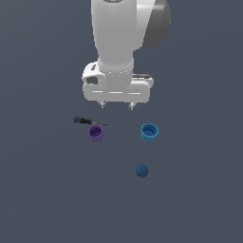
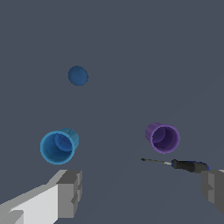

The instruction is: Pick up a designated object from a clutter of objects.

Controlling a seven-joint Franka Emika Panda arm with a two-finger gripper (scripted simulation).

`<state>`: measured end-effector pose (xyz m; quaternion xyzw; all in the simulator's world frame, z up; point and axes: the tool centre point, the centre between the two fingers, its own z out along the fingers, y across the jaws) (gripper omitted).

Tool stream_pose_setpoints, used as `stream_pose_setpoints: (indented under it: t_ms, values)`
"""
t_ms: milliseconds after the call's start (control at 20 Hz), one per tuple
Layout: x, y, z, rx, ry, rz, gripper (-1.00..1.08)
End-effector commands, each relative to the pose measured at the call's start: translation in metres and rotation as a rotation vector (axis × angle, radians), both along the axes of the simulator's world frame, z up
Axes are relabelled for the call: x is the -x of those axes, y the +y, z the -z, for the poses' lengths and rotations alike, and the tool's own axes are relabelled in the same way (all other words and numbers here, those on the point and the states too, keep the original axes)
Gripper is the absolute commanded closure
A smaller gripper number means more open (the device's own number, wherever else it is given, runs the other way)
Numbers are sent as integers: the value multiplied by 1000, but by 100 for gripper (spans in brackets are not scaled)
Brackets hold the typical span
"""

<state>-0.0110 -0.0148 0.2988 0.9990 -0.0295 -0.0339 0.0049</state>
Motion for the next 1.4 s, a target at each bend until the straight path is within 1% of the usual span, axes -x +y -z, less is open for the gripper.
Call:
stream_pose_setpoints:
  t_ms: [0,300,550,900,1350]
  values:
    - [1,-1,0,0,1,1,-92]
    - [-8,3,6,2,-2,20,-92]
    - [-24,11,20,6,-9,62,-92]
    - [-59,30,57,12,-23,159,-92]
    - [-107,66,130,15,-47,324,-92]
